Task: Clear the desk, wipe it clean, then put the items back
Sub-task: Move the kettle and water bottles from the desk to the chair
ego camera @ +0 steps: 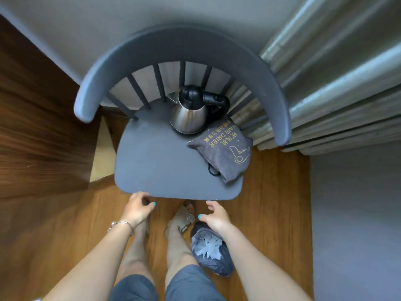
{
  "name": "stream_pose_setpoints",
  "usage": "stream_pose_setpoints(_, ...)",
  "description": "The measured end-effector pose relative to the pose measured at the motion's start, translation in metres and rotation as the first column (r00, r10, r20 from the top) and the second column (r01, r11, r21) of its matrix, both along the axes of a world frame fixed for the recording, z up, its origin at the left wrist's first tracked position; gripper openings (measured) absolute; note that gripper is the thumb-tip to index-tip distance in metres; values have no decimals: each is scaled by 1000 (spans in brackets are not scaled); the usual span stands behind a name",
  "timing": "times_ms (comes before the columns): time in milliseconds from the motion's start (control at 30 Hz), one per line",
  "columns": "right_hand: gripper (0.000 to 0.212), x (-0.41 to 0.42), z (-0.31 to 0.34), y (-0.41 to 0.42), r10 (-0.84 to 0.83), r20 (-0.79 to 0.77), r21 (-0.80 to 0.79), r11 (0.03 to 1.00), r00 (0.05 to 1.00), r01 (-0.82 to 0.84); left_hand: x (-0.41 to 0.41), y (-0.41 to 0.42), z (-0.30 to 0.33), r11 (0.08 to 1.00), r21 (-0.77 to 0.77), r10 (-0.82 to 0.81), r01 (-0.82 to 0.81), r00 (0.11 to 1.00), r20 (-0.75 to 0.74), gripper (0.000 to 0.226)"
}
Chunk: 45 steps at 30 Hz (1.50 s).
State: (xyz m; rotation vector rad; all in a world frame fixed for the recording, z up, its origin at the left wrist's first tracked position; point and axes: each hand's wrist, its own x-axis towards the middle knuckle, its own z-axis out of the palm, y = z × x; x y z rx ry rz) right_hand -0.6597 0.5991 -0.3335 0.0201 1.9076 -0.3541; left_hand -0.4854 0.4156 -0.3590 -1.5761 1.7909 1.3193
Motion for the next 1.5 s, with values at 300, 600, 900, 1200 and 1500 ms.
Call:
stream_pose_setpoints(300, 24, 95, 48, -34, 469, -46, 1, 883, 882, -469, 95, 48, 67, 972, 170, 165, -162, 986, 0, 46)
stream_pose_setpoints(600, 25, 228, 89, -50, 750, -122, -23, 653, 651, -757, 228, 69, 107, 976, 70, 197, -204, 976, 93, 40)
stream_pose_setpoints(900, 49, 381, 137, -100, 916, -194, -83, 340, 350, -937, 403, 93, 148, 903, -76, 429, -423, 899, 90, 54)
stream_pose_setpoints(1200, 45, 470, 208, -209, 865, -449, -180, 159, 225, -971, 470, 5, 221, 748, -347, 568, -566, 816, -107, 62)
stream_pose_setpoints(1500, 34, 535, 302, -371, 665, -595, -482, 154, 452, -862, 493, -167, 326, 510, -616, 522, -600, 785, -333, 60)
